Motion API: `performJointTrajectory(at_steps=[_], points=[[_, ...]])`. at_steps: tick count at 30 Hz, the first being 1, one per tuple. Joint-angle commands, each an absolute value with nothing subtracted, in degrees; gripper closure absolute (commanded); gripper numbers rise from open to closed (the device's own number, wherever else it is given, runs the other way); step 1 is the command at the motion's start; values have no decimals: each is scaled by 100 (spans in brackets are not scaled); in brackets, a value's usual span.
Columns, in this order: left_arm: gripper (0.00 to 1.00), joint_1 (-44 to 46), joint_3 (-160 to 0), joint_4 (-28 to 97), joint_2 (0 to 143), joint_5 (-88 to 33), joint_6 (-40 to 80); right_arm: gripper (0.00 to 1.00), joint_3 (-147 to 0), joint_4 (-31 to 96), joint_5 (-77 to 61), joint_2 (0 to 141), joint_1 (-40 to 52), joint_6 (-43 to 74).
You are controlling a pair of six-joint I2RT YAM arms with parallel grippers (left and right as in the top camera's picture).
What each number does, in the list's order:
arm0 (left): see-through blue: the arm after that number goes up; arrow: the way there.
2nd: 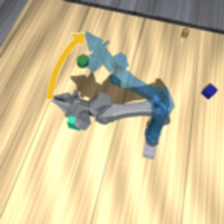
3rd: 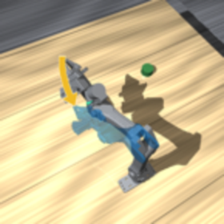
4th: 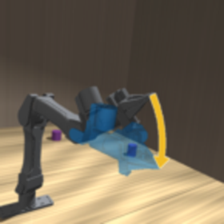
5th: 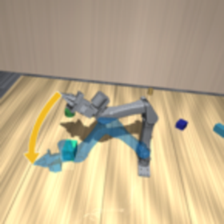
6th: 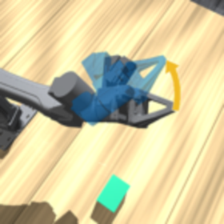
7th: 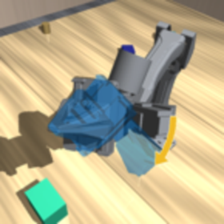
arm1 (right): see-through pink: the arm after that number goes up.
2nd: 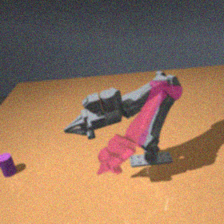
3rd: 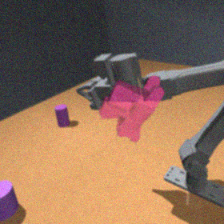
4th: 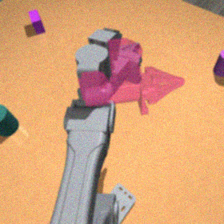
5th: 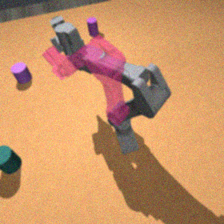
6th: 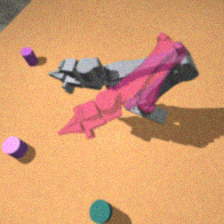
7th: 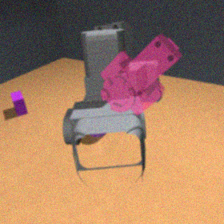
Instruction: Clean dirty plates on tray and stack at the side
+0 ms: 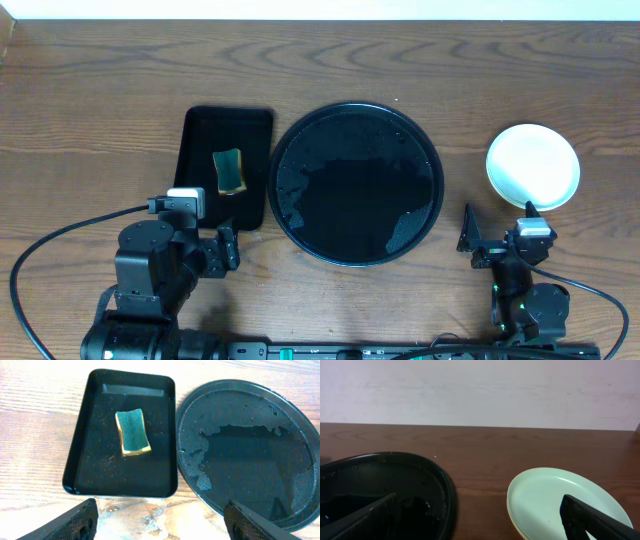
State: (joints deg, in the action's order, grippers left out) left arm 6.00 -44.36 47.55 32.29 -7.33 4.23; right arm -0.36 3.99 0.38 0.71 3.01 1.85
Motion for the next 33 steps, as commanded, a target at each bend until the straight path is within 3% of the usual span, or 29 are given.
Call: performJointTrajectory(at_steps=[1,12,27,33], points=[[19,580,-4425,4748,3214,-720,370,1,-30,425,-30,32,207,78],[19,161,-3367,3817,2215,-661,370,1,-30,425,-30,32,207,78],[19,-21,-97,-486,10,-672,368,1,-30,425,-30,32,207,78],[19,-21,-23,-386,10,-683,178,1,-32,425,-30,32,207,78]])
